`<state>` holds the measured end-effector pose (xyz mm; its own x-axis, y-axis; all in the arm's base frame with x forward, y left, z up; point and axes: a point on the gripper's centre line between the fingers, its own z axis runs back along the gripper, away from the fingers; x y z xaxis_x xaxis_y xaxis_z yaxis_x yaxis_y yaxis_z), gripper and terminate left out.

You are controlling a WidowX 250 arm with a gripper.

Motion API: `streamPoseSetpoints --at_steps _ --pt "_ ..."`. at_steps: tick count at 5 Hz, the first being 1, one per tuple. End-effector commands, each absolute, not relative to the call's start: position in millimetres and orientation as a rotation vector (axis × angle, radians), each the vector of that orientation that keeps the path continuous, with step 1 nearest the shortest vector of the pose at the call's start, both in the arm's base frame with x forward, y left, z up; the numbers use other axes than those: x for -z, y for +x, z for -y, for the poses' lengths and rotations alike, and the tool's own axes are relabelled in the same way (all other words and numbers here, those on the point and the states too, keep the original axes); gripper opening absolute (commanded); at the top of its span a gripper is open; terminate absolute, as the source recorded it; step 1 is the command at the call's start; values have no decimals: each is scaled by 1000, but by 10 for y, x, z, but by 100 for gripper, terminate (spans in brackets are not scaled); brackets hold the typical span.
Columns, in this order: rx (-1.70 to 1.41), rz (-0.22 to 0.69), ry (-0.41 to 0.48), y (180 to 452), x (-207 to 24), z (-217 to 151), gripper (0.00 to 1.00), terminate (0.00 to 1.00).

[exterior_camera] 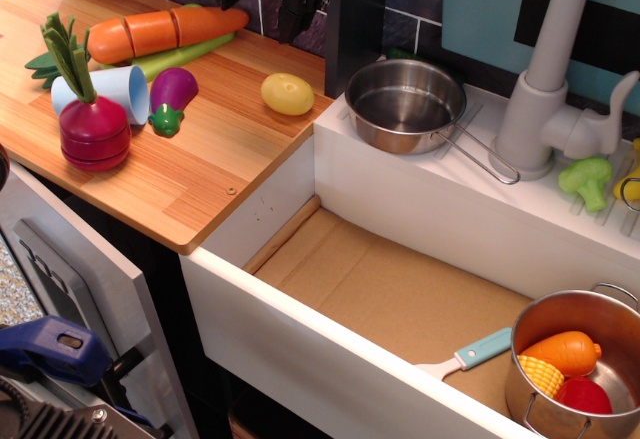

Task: Put potato in pot or pan

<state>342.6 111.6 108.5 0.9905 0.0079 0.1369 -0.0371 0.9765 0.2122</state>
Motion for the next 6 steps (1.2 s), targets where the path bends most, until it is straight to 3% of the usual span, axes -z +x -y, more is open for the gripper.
streamPoseSetpoints --at_steps 1,2,3,6 --pt "-23 136 216 3426 -1085 -1116 100 0" --pt "84 236 311 3429 -1130 -1055 100 0" --pt "130 267 322 3453 -1107 -1000 100 0" --pt "198 318 229 3564 -857 -1037 100 0"
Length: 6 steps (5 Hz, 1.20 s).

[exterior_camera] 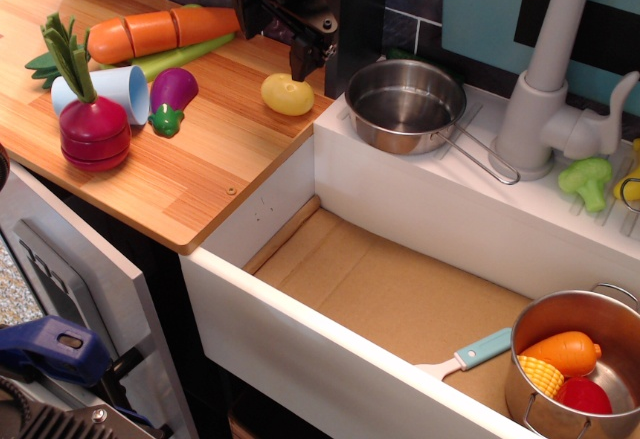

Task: Put potato in pot or pan

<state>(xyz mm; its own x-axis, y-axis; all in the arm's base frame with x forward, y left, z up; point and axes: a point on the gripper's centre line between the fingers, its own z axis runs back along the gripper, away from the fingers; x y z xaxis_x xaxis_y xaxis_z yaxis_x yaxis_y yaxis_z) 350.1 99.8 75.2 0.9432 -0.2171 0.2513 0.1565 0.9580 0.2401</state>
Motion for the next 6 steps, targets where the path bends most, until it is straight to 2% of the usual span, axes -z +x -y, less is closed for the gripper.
streamPoseSetpoints --at_steps 1,3,6 --pt "211 334 197 3612 -736 -1106 100 0" --pt "228 317 166 3637 -611 -1134 100 0" --pt "243 343 115 3765 -396 -1226 100 0"
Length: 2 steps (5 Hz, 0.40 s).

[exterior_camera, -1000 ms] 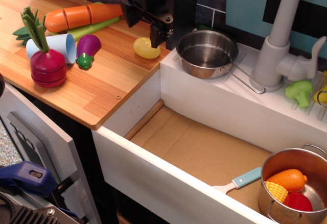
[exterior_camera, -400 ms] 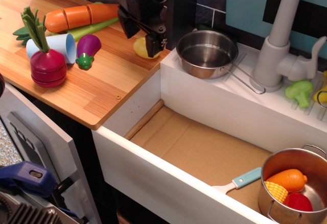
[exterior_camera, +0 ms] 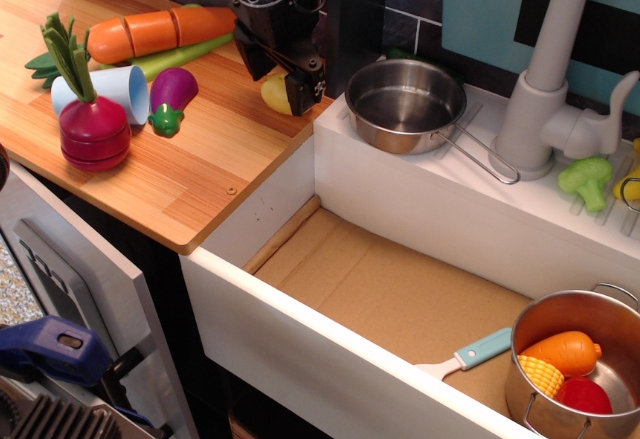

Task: Put potato in pot or pan

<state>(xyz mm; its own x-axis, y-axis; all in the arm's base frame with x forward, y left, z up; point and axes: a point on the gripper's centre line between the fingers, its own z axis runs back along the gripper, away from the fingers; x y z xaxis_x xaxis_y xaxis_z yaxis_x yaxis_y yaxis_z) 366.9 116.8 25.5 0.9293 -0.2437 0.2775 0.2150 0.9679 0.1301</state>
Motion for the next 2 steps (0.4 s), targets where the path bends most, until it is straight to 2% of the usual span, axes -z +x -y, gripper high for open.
streamPoseSetpoints --at_steps 1,2 --pt "237 338 92 3736 -329 -1229 100 0" --pt "239 345 68 3722 -229 -1234 100 0"
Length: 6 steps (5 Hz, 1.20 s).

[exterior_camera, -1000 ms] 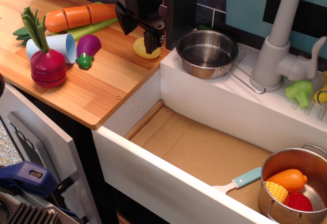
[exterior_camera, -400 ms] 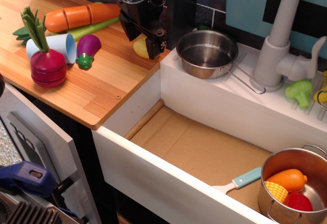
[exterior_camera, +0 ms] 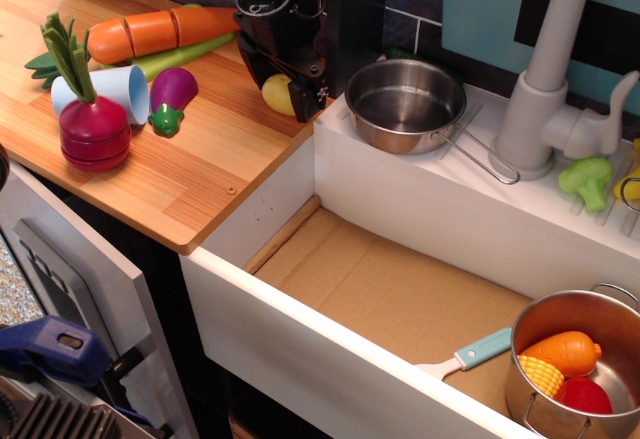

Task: Put potato in pot or pan

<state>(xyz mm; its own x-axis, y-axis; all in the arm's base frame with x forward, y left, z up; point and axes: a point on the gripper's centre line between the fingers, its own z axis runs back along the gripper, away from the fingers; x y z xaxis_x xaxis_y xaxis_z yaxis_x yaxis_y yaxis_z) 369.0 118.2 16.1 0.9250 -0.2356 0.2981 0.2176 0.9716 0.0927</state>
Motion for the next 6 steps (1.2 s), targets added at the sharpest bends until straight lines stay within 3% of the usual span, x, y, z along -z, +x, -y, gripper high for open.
streamPoseSetpoints --at_steps 1,2,4,5,6 --pt "221 321 72 3711 -250 -1219 0 0" --pt "201 285 78 3675 -355 -1205 0 0" --pt "119 208 209 3574 -936 -926 0 0" --pt "65 225 272 3599 -1171 -683 0 0" --pt "49 254 253 3738 -1207 -499 0 0"
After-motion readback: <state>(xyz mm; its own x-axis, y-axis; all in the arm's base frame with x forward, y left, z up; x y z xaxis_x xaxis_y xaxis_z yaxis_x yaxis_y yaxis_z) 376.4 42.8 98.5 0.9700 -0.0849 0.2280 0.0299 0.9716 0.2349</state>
